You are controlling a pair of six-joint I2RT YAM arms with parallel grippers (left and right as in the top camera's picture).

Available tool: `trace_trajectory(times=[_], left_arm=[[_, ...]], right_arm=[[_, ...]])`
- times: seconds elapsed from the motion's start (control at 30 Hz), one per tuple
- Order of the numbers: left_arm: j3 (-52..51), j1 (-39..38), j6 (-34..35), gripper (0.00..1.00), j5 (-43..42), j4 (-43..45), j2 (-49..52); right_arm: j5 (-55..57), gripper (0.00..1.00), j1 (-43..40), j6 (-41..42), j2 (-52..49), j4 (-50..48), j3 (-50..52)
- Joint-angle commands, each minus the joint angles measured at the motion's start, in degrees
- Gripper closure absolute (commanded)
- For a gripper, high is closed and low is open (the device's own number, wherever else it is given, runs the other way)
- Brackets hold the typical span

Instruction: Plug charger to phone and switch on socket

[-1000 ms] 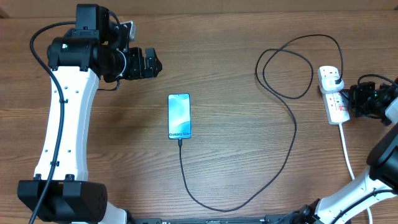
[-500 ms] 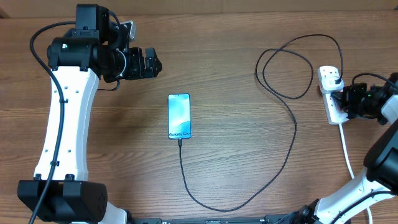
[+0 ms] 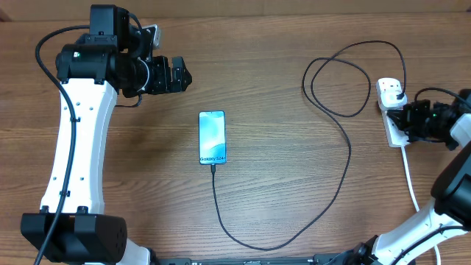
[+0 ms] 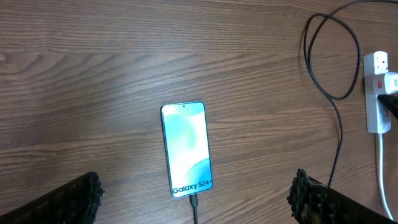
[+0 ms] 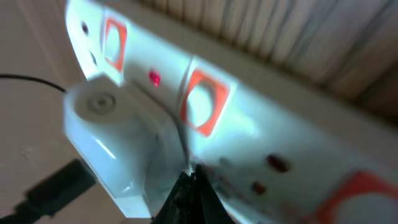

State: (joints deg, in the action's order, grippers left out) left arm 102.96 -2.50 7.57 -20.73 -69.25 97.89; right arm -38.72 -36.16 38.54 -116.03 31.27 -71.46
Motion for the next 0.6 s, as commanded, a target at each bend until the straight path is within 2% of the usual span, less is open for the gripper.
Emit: trace_trajectory(times=[0.0, 0.33, 0.57], left_arm=[[0.4, 0.3, 0.2, 0.00, 0.4, 0.1, -0.1], [0.4, 0.2, 0.2, 0.00, 0.4, 0.1, -0.1], [0.4, 0.2, 0.2, 0.00, 0.4, 0.1, -0.1]], right_arm=[[4.2, 0.96, -3.2, -5.3, 4.3, 1.1, 0.9], [0.1, 0.96, -3.6, -13.8, 27.9, 8.1, 0.8], [-0.1, 0.96, 2.1, -26.9, 45.8, 22.0, 0.8]])
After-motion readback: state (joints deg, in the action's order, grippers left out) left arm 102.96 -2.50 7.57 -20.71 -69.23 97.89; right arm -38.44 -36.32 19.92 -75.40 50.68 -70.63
